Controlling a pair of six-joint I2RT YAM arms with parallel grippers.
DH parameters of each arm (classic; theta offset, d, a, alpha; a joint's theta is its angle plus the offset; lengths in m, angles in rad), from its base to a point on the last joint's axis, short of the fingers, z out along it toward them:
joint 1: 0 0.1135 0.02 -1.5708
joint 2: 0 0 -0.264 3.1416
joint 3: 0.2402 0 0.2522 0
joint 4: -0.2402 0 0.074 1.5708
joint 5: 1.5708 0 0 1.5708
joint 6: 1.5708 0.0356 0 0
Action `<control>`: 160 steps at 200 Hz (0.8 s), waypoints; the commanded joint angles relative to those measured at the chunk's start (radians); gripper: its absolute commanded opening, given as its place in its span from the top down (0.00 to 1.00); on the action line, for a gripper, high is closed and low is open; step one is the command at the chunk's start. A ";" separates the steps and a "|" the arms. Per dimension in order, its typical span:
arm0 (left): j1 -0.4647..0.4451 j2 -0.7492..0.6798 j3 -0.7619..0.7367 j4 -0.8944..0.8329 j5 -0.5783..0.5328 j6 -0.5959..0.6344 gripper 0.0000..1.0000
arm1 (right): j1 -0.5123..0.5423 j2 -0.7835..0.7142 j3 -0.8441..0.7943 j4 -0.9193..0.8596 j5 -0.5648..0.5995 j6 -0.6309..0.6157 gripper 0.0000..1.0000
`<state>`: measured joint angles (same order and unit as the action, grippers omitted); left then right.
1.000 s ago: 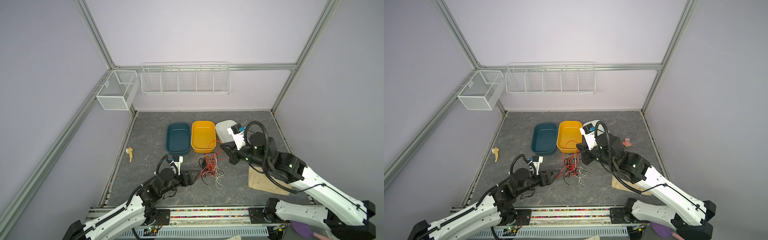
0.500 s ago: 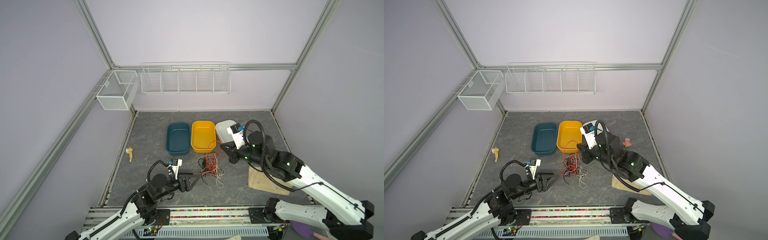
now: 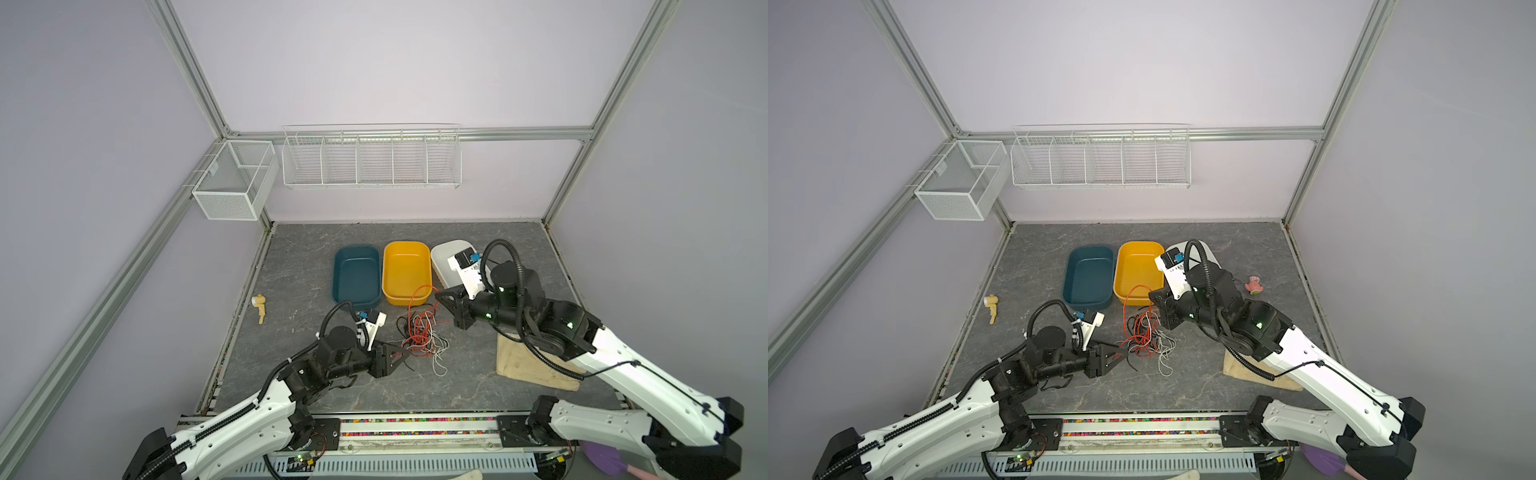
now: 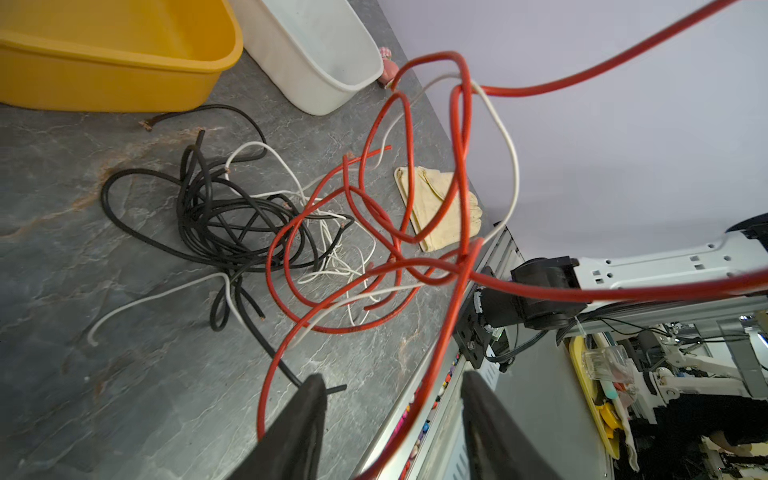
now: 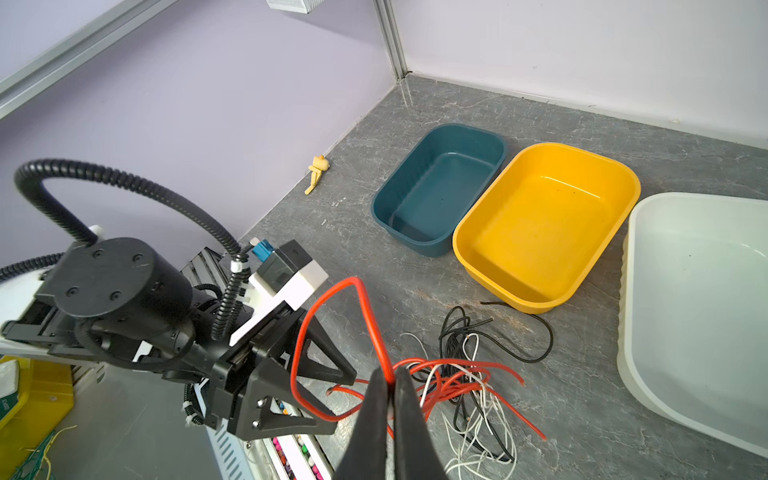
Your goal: Untangle the cables
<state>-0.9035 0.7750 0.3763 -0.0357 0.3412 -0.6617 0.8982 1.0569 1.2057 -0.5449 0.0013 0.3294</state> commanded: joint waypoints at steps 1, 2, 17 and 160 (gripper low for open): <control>-0.002 0.002 0.041 -0.057 -0.009 0.048 0.58 | -0.003 -0.001 -0.015 0.024 -0.020 0.010 0.94; -0.002 0.001 0.041 -0.058 -0.009 0.048 0.58 | -0.004 -0.001 -0.017 0.024 -0.020 0.010 0.94; -0.002 -0.012 0.050 -0.076 -0.015 0.052 0.65 | -0.004 -0.003 -0.022 0.025 -0.015 0.011 0.94; -0.002 -0.316 0.191 -0.304 -0.096 0.026 1.00 | -0.098 -0.074 -0.264 0.103 0.041 0.038 0.94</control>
<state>-0.9035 0.5171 0.4805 -0.2707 0.2840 -0.6357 0.8444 0.9745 1.0000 -0.4953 0.0296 0.3439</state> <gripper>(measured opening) 0.049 0.066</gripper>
